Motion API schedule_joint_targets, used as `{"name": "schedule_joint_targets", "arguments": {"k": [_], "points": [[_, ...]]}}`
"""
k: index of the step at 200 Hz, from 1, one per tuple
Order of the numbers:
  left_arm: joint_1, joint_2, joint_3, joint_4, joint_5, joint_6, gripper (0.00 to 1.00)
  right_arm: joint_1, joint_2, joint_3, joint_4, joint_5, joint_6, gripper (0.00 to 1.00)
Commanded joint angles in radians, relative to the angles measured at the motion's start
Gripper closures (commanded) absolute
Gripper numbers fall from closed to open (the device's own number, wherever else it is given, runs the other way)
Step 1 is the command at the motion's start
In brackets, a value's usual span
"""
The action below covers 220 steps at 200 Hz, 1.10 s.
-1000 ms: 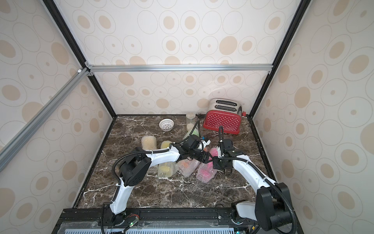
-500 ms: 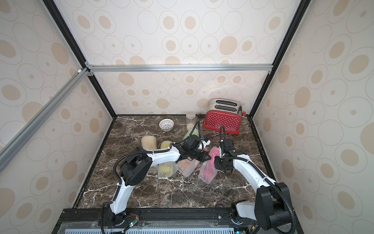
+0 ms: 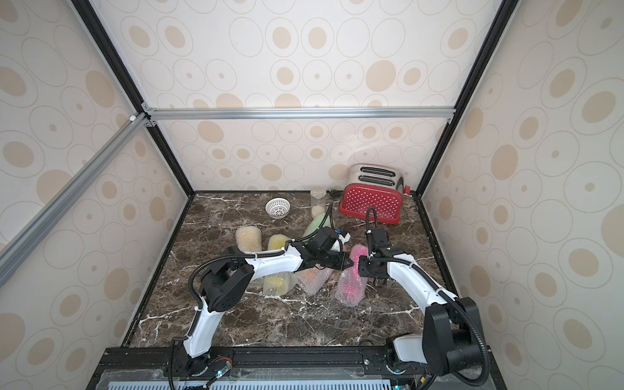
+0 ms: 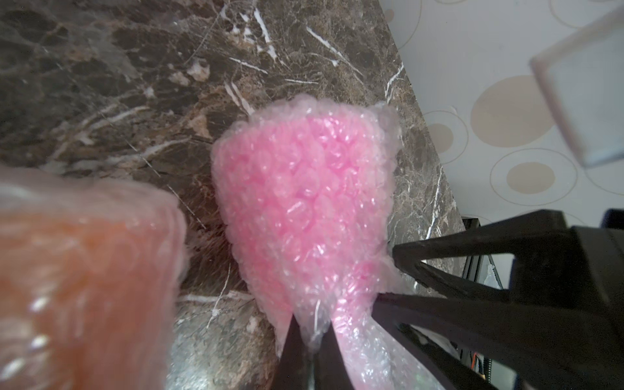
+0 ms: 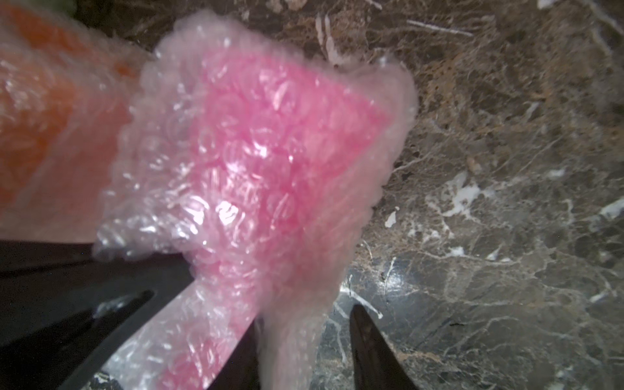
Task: Unpack wine glasses from bubble wrap
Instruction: Unwrap the bubble wrap at the center of the board.
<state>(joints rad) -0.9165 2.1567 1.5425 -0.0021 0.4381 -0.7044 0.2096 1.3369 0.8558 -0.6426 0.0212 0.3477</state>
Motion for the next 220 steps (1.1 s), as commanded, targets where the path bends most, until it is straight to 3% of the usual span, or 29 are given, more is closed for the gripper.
{"name": "schedule_joint_targets", "arguments": {"k": [1, 48, 93, 220], "points": [[-0.01, -0.055, 0.005, -0.028, -0.008, -0.038, 1.0, -0.008, 0.024, 0.032, 0.014, 0.061, 0.007, 0.6], [-0.012, -0.067, -0.006, -0.023, -0.001, -0.049, 1.0, -0.009, 0.08, 0.069, 0.013, 0.136, 0.001, 0.6], [-0.015, -0.06, -0.004, -0.021, 0.013, -0.041, 1.0, -0.009, 0.13, 0.106, 0.041, 0.135, -0.011, 0.6], [-0.022, -0.046, -0.006, -0.016, 0.024, -0.02, 1.0, -0.026, 0.165, 0.155, 0.155, 0.021, 0.0, 0.61]]}}
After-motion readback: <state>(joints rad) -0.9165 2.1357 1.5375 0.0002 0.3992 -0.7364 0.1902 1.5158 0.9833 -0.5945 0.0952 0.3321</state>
